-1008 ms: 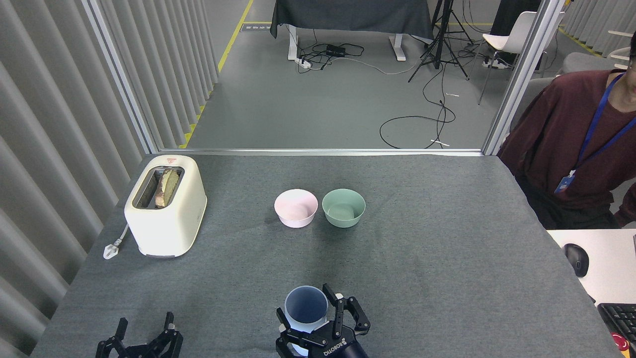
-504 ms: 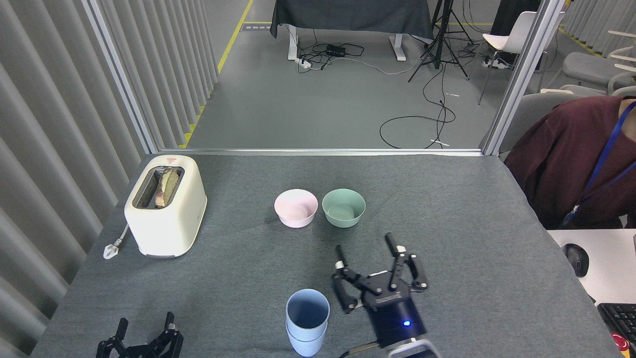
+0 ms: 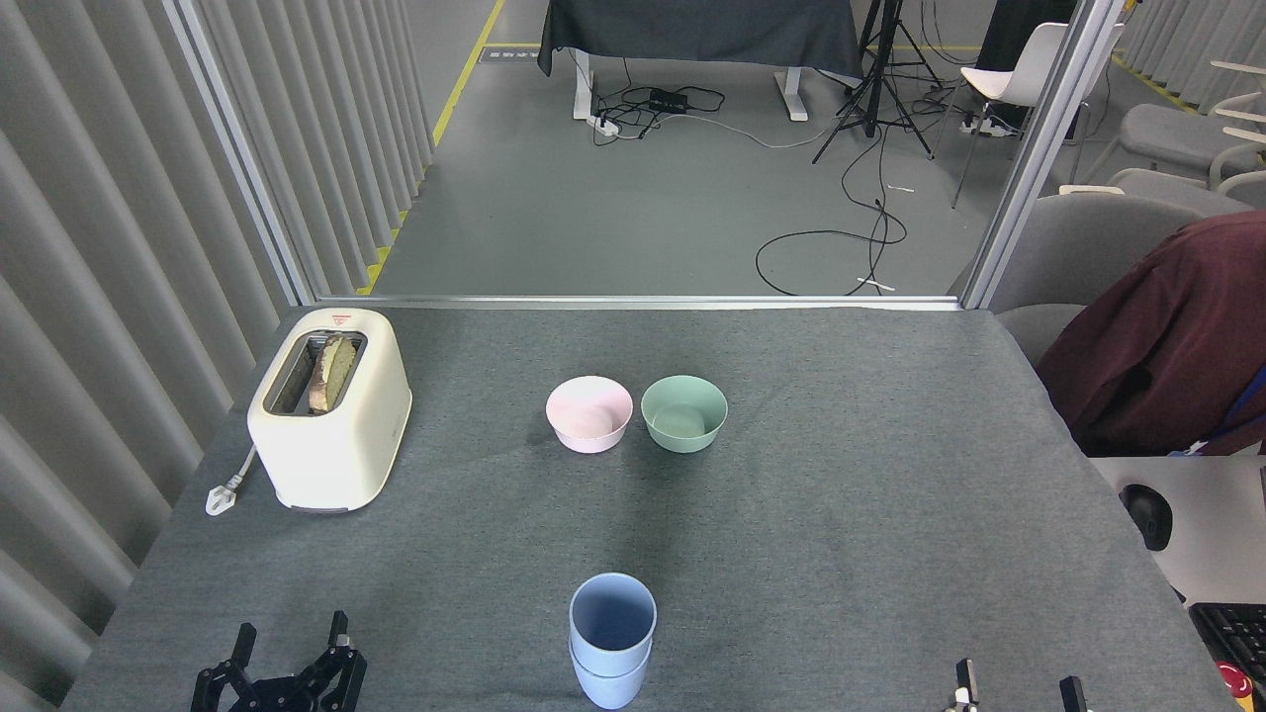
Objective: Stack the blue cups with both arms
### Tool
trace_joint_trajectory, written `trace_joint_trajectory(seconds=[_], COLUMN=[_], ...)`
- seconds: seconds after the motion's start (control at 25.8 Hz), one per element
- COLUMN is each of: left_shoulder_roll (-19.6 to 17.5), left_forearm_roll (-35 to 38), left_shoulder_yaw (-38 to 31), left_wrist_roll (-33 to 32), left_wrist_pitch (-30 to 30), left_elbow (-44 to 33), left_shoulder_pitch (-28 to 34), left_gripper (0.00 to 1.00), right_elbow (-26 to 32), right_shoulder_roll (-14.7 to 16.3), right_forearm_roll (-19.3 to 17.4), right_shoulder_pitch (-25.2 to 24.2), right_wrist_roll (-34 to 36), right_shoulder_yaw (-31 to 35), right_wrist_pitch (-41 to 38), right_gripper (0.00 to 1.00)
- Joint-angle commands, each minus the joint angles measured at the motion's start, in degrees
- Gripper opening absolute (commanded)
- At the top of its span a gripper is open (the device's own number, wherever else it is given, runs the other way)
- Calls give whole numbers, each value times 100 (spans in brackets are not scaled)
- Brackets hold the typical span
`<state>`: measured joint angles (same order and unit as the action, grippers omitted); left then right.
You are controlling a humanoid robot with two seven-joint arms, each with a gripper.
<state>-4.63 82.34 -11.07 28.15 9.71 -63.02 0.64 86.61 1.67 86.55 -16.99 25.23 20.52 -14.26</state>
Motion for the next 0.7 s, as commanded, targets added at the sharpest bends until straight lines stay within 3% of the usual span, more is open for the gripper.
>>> trace_joint_trajectory(seconds=[0.0, 0.27, 0.66], left_shoulder_roll=[-20, -29, -81], left_forearm_roll=[-16, -16, 63], left_shoulder_yaw=[0, -9, 17], left_wrist_roll=[-11, -2, 270], left_wrist_pitch=[48, 953, 1445], left_elbow=[-44, -518, -554], left_shoulder_pitch=[-2, 209, 499], left_gripper=[100, 100, 100], right_elbow=[-303, -347, -338], right_shoulder_roll=[18, 35, 35], right_forearm_roll=[-173, -112, -94], right_shoulder_pitch=[-112, -59, -103], right_wrist_roll=[-9, -27, 0], right_shoulder_yaw=[75, 31, 5], right_wrist_pitch=[-7, 37, -7], right_gripper=[100, 100, 100])
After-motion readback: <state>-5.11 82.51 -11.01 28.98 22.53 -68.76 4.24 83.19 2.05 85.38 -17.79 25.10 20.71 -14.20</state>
